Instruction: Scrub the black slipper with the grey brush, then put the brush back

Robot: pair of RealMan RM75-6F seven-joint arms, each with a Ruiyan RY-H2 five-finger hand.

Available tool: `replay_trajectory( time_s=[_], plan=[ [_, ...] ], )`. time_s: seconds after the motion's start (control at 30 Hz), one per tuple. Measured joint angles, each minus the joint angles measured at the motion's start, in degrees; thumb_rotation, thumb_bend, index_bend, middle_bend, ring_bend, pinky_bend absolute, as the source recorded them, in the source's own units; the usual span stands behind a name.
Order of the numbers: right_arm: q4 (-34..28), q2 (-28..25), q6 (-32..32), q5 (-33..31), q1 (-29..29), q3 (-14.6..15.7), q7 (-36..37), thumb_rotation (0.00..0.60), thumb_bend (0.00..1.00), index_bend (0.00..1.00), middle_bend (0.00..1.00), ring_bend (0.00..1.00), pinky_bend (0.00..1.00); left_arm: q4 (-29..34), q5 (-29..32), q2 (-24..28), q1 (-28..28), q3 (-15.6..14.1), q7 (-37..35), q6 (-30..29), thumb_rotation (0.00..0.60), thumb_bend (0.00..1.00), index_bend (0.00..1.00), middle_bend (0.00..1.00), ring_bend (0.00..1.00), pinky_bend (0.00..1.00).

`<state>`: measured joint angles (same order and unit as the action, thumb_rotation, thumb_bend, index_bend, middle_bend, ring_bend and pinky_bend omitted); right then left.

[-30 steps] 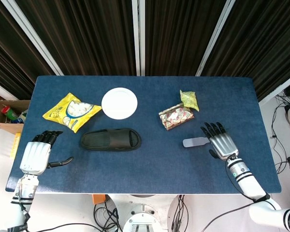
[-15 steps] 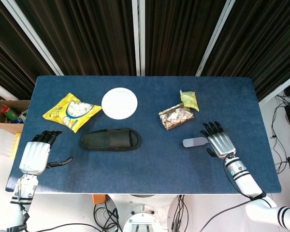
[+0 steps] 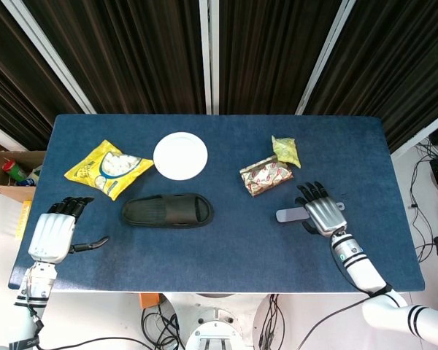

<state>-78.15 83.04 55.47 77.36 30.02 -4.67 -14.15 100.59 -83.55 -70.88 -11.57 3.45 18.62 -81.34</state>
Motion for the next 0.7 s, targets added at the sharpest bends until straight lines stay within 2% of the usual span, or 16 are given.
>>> replay_trajectory(
  time_s=[0.4,0.7],
  plan=[
    [-0.9,0.0,-1.6,-2.4,1.1,-0.3,-1.4,0.6,0.27,0.34,0.12,0.0,0.0,-1.0,0.8,0.2,-0.1,0.0,-2.3,0.9,0.214,0.03,0.21,0.28,0.23,0.36],
    [-1.1,-0.2,-1.8,-2.6,1.5,0.0,-1.0,0.6,0.28,0.42,0.13,0.0,0.0,-0.1,1.2,1.0,0.0,0.0,-2.3,1.0,0.214,0.03,0.21,0.28,0.23,0.36]
  ],
)
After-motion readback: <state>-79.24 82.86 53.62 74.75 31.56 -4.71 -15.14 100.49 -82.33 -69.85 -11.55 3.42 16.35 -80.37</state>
